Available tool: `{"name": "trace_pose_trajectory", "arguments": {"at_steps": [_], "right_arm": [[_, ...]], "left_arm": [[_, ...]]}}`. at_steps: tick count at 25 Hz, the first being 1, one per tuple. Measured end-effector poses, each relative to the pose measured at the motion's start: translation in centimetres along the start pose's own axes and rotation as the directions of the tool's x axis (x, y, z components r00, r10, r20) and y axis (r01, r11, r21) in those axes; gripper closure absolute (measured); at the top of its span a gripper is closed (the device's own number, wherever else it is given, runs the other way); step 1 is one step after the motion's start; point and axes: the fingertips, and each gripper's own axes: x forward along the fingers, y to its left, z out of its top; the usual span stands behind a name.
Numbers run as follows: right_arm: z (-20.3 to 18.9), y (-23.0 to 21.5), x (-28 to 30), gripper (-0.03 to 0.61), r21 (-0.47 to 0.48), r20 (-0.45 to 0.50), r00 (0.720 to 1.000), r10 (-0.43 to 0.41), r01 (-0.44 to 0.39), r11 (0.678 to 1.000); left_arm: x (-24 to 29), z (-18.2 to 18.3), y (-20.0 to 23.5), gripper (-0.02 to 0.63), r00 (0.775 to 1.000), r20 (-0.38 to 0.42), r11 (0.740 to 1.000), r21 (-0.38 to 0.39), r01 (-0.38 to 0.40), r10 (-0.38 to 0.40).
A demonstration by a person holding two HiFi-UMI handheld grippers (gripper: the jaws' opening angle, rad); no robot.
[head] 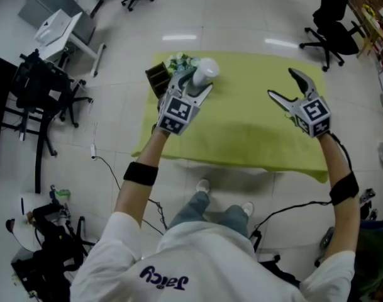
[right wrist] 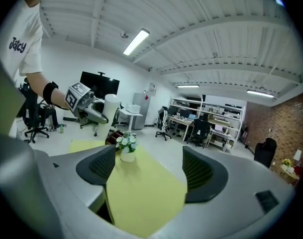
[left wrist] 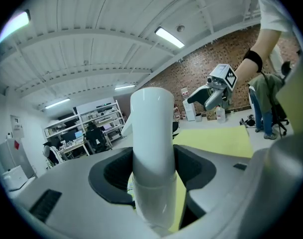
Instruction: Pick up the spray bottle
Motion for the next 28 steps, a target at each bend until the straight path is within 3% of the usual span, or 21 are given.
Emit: {"name": "trace_pose_trajectory", "arguments": {"at_steps": [5,11,18,22,26,28], "right_arm": [[2.1,-0.3,-1.0,0.153,0.084,0.115,0.993,-0.025,0.015,0.996],[3.7,-1.4,-3.0,0.153,0.166,0.229,0.963,-0.141,0.104,0.981],[2.5,-1.0,-4.8,0.153,0.200,0.239,0.923,-0.301,0.257,0.945],[1.3,0.0,-6.2,0.153,0.227,0.260,0.893,-0.368,0.314,0.922],[-0.2,1.2,-8.3,0.153,0.259,0.269,0.868,-0.417,0.352,0.899],[-1.0,1.5,-9.8,0.153,0.301,0.280,0.852,-0.443,0.360,0.883]], "left_arm": [[-1.3,1.5,0.7,0.351,0.998,0.044,0.998,-0.030,-0.046,0.047],[-3.6,3.0,1.4,0.351,0.988,0.091,0.991,-0.053,-0.120,0.125],[-6.4,2.0,1.2,0.351,0.974,0.110,0.973,-0.143,-0.181,0.198],[-7.8,0.9,0.4,0.351,0.960,0.114,0.956,-0.177,-0.232,0.254],[-8.6,0.8,-1.4,0.351,0.957,0.127,0.943,-0.247,-0.223,0.259],[-9.4,0.3,-2.1,0.351,0.956,0.128,0.943,-0.244,-0.228,0.264]]}}
